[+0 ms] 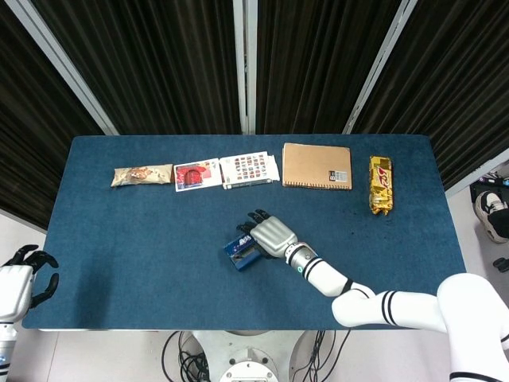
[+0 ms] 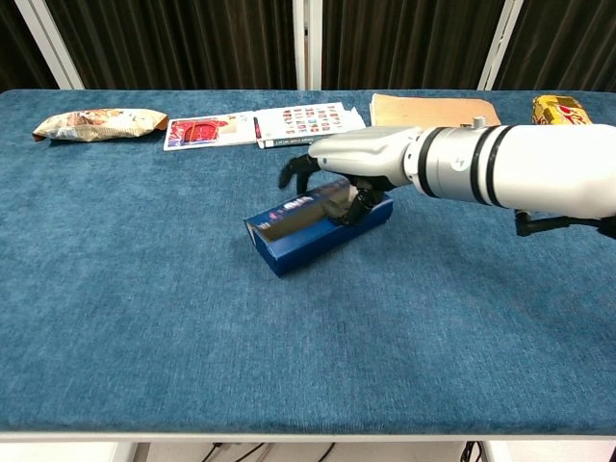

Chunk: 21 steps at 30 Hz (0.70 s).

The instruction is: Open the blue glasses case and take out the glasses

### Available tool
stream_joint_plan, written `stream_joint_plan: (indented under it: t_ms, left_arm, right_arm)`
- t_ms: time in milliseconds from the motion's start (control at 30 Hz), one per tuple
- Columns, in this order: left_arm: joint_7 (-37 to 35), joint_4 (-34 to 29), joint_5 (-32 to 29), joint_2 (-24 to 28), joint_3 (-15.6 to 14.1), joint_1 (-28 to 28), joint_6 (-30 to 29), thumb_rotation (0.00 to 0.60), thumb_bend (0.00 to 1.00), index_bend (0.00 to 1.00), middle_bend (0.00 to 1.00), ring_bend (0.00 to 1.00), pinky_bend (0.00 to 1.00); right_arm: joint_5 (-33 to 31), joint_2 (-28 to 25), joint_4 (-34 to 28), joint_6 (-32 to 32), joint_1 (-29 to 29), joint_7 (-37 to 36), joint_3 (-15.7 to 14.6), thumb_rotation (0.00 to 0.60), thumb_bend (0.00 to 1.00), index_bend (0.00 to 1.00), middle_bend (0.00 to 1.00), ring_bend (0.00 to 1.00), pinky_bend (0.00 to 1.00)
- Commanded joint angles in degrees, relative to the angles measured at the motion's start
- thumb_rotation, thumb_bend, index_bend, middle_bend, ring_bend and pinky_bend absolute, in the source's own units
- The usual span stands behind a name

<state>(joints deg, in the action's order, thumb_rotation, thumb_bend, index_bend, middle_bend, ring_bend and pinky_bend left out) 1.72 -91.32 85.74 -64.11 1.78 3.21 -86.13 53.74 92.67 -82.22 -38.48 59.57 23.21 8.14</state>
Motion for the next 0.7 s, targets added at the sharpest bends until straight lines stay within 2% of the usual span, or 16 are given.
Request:
stream_joint_plan:
  t_ms: [33, 200, 333, 400, 533, 700]
  left_arm:
    - [-0.1, 0.0, 0.0, 0.0, 0.0, 0.0, 0.0, 0.6, 0.4, 0.49, 0.42, 0.21, 0.52]
    - [0.0, 0.0, 0.0, 0.0, 0.0, 0.0, 0.0, 0.6, 0.4, 0.49, 0.42, 0.21, 0.52]
    - [0.1, 0.0, 0.0, 0.0, 0.0, 0.0, 0.0, 0.6, 0.4, 0.49, 0.42, 0.21, 0.52]
    - [0.0, 0.0, 0.0, 0.0, 0.0, 0.0, 0.0, 0.6, 0.4, 0.49, 0.42, 0.21, 0.52]
    - [-0.4, 0.2, 0.0, 0.0, 0.0, 0.0, 0.0, 0.6, 0.4, 0.49, 0.42, 0.21, 0.52]
    - [-0.2, 0.0, 0.1, 0.1, -0.1, 0.0, 0.1, 0.6, 0.4, 0.49, 0.42, 0.21, 0.52]
  right_arm:
    - [-1.0, 0.8, 0.9, -0.2, 0.7, 0.5, 0.3, 0.6, 0.58, 0.05, 0.12, 0.0, 0.0]
    - [-3.4, 3.0, 4.4, -0.3, 2.6, 0.7, 2.0, 0.6, 0.55, 0.04, 0.09, 0.0, 0.0]
    - [-7.8, 6.7, 10.8, -0.4, 5.5, 1.5, 4.5, 0.6, 0.53, 0.03, 0.07, 0.0, 0.0]
    - [-8.5, 7.7, 12.0, -1.0, 5.9, 1.2, 5.4, 0.6, 0.52, 0.03, 0.07, 0.0, 0.0]
    - [-2.9, 4.3, 5.7, -3.7, 2.9, -2.0, 4.3, 0.6, 0.48, 0.03, 0.12, 0.0, 0.0]
    - [4.9, -2.7, -3.8, -7.2, -2.9, -4.9, -0.6, 0.6, 0.35, 0.13, 0.21, 0.0, 0.0]
